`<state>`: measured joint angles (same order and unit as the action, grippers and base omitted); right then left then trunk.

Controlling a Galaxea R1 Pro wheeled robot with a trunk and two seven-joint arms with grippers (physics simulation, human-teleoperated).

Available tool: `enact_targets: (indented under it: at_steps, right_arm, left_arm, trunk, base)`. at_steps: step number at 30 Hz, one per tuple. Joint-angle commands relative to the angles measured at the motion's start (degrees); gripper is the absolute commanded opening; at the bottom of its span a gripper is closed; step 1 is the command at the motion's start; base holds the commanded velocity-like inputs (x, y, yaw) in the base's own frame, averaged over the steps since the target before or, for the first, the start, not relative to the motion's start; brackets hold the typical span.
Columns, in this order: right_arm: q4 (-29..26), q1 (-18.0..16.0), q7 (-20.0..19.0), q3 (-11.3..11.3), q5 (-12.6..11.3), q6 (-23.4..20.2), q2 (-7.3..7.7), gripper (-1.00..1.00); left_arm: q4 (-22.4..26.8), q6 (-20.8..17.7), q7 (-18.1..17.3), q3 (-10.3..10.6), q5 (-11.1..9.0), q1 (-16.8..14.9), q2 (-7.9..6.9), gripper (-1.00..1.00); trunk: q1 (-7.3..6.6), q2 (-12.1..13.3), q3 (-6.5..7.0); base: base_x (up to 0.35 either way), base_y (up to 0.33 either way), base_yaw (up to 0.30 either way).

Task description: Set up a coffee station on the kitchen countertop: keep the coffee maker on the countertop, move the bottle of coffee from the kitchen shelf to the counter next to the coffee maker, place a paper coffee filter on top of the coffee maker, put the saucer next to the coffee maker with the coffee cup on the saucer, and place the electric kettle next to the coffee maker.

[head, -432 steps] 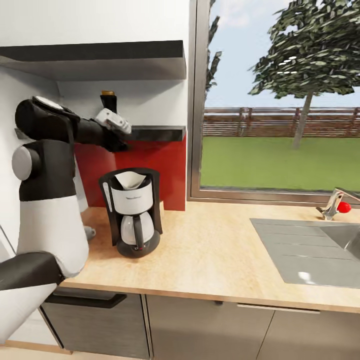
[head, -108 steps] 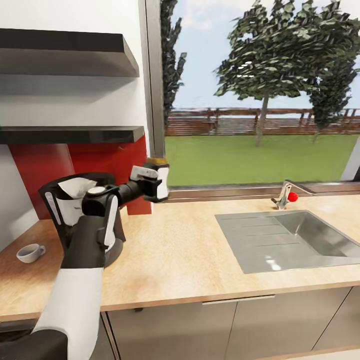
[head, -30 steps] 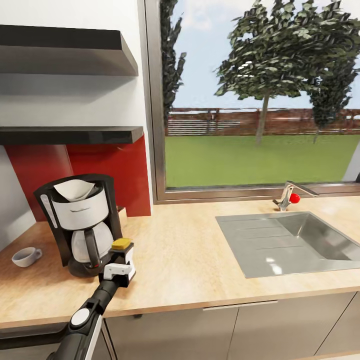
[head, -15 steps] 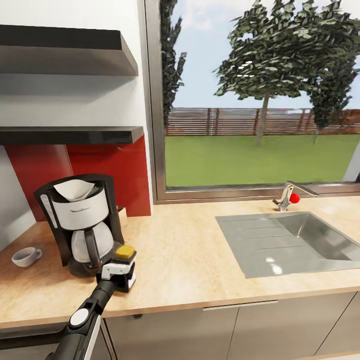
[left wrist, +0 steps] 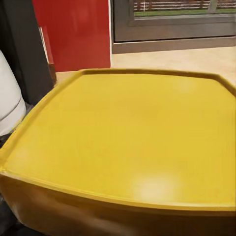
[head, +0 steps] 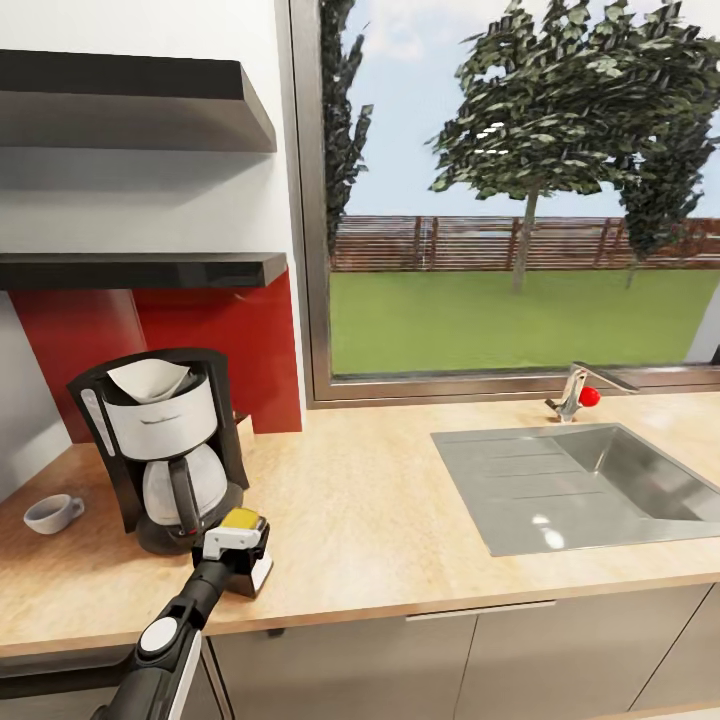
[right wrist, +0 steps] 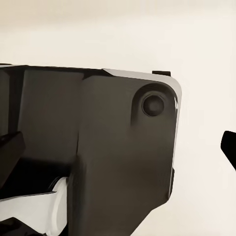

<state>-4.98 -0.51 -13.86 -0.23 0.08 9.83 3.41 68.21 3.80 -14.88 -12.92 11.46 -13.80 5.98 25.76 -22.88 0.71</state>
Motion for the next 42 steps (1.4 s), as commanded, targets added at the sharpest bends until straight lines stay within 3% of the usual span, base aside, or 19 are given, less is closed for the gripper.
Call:
enact_targets:
  at_steps: [1,32,42]
  right_arm:
    - [0.1,0.0,-0.2,0.0,0.0,0.2,0.02,1.00]
    - [0.1,0.0,-0.2,0.0,0.0,0.2,0.02,1.00]
    - [0.1,0.0,-0.2,0.0,0.0,0.2,0.02,1.00]
  left_arm:
    - [0.0,0.3,-0.4,-0.3,0.6,0.0,0.09,1.00]
    - [0.0,0.3,-0.3,-0.2,0.6,0.0,0.09,1.00]
    - [-0.1,1.3,-0.2,-0.2,0.6,0.0,0.09,1.00]
  trunk:
    - [0.02,0.0,-0.02]
    - [0.02,0.0,-0.02]
    - [0.02,0.0,-0.02]
  base:
    - [0.000,0.000,0.000]
    - [-0.068,-0.001,0.000]
    - [-0.223,-0.137,0.000]
